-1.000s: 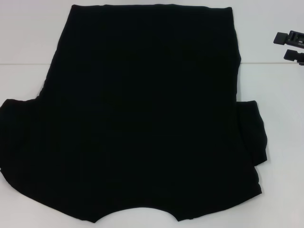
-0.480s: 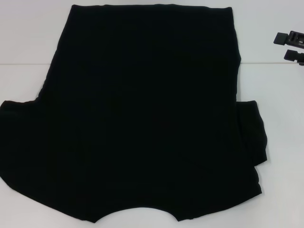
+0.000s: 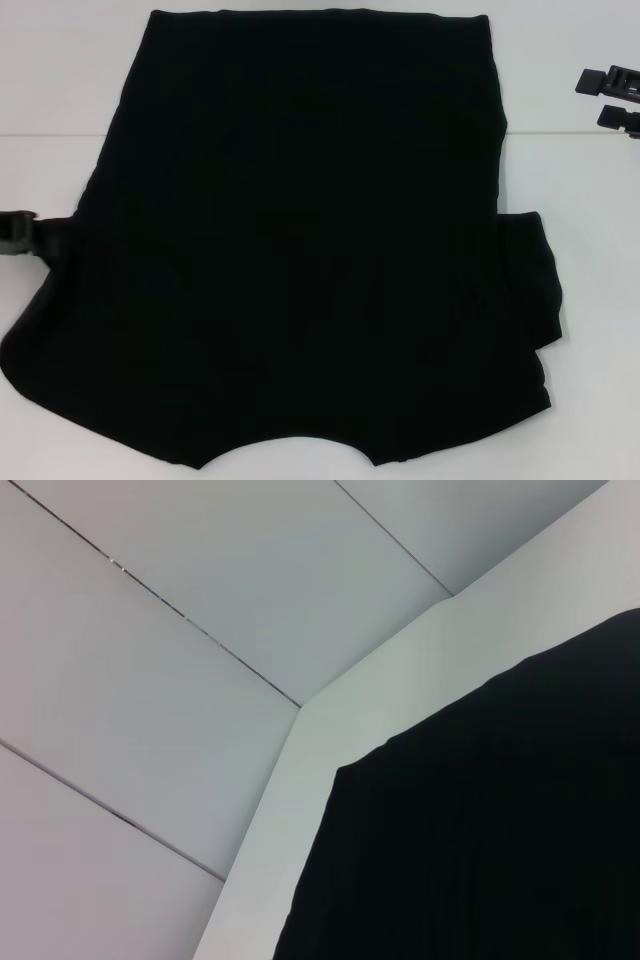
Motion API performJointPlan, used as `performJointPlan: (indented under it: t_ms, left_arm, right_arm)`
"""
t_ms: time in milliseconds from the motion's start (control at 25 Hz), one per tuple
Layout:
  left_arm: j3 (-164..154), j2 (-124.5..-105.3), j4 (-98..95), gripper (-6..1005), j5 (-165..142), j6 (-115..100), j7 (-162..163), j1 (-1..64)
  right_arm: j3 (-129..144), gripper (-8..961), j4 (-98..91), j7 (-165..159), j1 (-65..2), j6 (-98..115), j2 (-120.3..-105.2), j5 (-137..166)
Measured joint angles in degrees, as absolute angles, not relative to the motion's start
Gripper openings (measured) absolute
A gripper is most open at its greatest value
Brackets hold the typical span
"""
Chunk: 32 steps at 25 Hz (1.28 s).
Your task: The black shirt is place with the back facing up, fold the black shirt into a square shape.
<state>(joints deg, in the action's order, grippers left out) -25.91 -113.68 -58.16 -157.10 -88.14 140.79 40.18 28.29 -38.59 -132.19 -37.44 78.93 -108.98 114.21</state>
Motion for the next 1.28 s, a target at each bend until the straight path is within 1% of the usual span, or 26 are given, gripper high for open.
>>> performJointPlan:
  t_ms: [80,200,400,560,640,720,880,960,1040,1120,1280]
  left_arm:
    - [-28.32,-114.25,-58.85,44,-156.93,-88.14,139.57,40.41]
    - [-32.2,-115.83,-60.71,47,-155.77,-88.09,137.39,40.66]
    - [-39.62,-117.85,-62.69,52,-155.3,-87.62,133.87,40.63]
    - [-44.0,-119.72,-65.69,56,-155.74,-86.17,129.3,39.54]
    - [-44.77,-120.36,-67.39,58,-155.73,-85.98,127.42,38.75]
    - [-44.93,-120.84,-68.58,60,-155.94,-85.3,126.82,38.11]
    - [-44.2,-120.74,-69.29,64,-155.89,-84.3,127.36,37.24]
    - [-43.23,-120.99,-70.91,66,-154.28,-84.06,126.71,36.14]
    - [-42.34,-121.32,-72.68,283,-151.32,-84.26,124.63,34.49]
    - [-41.8,-121.2,-73.25,327,-147.41,-85.02,122.52,32.87]
    - [-38.96,-119.75,-69.44,414,-143.69,-85.96,122.9,32.11]
  right_arm:
    - [28.29,868,-38.58,-132.19,-37.44,78.89,-108.98,114.28]
    - [28.29,867,-38.52,-132.19,-37.44,78.71,-108.98,114.31]
    - [28.3,866,-38.47,-132.19,-37.44,78.52,-108.98,114.35]
    - [28.39,865,-38.54,-132.19,-37.44,78.43,-108.98,114.36]
    - [28.48,864,-38.55,-132.19,-37.44,78.4,-108.9,114.39]
    - [28.49,864,-38.56,-132.19,-37.44,78.38,-108.83,114.42]
    - [28.66,862,-38.59,-132.19,-37.44,78.3,-108.43,114.44]
    - [28.72,862,-38.59,-132.19,-37.44,78.37,-108.3,114.44]
    - [28.76,861,-38.58,-132.19,-37.44,78.52,-108.23,114.6]
    - [28.82,861,-38.59,-132.19,-37.44,78.72,-108.11,115.24]
    - [28.91,859,-38.66,-132.33,-37.45,79.51,-107.68,117.98]
